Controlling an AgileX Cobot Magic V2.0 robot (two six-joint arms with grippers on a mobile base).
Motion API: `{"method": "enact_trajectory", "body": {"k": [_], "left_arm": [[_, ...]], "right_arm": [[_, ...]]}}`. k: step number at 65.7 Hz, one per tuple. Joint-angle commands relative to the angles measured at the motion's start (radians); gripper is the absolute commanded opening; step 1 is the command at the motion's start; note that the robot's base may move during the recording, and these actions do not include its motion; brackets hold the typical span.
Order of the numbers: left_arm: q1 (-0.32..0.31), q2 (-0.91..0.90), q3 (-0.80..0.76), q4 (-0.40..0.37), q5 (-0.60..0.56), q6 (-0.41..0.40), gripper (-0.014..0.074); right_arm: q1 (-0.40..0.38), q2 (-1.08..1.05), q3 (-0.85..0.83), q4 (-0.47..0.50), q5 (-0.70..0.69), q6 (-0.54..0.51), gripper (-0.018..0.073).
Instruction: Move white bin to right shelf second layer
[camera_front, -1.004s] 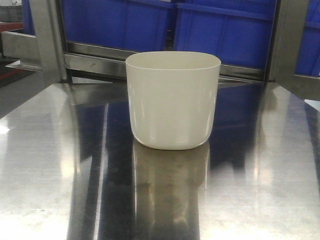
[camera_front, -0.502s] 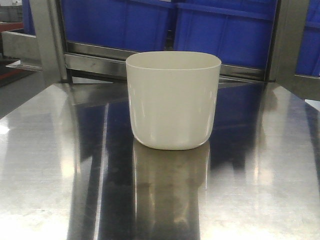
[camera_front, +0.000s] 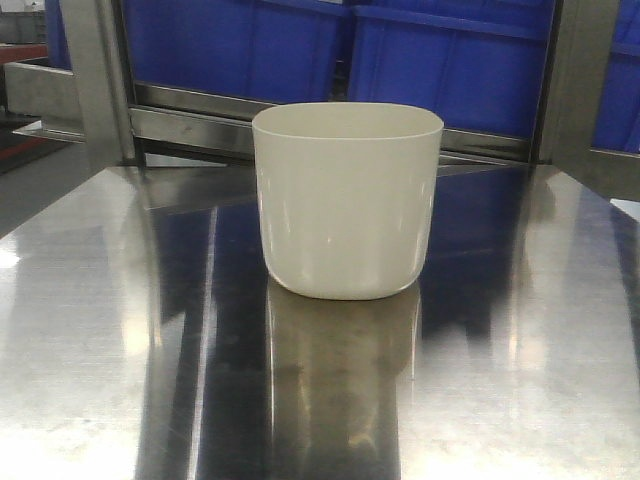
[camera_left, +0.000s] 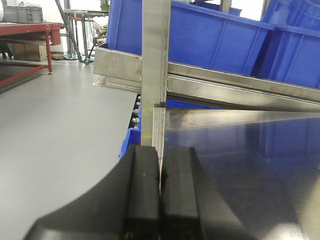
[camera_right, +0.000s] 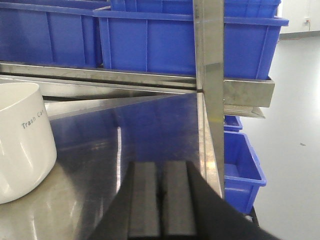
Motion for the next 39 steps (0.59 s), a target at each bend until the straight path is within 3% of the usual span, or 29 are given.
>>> {"method": "enact_trajectory", "body": {"k": [1,10,18,24,34,39], "left_arm": [[-0.006,-0.003,0.037,-0.001,-0.086,-0.007,0.0085],[-0.006,-0.003,0.037,-0.001,-0.086,-0.007,0.0085],[-0.006,-0.003,0.037,-0.001,-0.086,-0.007,0.0085],[-0.006,-0.003,0.037,-0.001,-0.086,-0.007,0.0085],[-0.006,-0.003,0.037,-0.001,-0.086,-0.007,0.0085],[-0.006,-0.003,0.037,-0.001,-0.086,-0.007,0.0085]], "right_arm": [[-0.004,0.005,-0.025,0.016,-0.106,0.005,0.0057],[-0.004,0.155,-0.096,0.059,-0.108,0.023,0.0057],[-0.004,0.374,-0.257,0.059,-0.09,0.023,0.0057],[-0.002,0.517,-0.419,0.088,0.009,0.034,0.0057],[-0.002,0.721,-0.687,0.103,0.284,0.033,0.0062],[-0.002,0.81,-0.812,0.103,0.407,0.028,0.0123]]}}
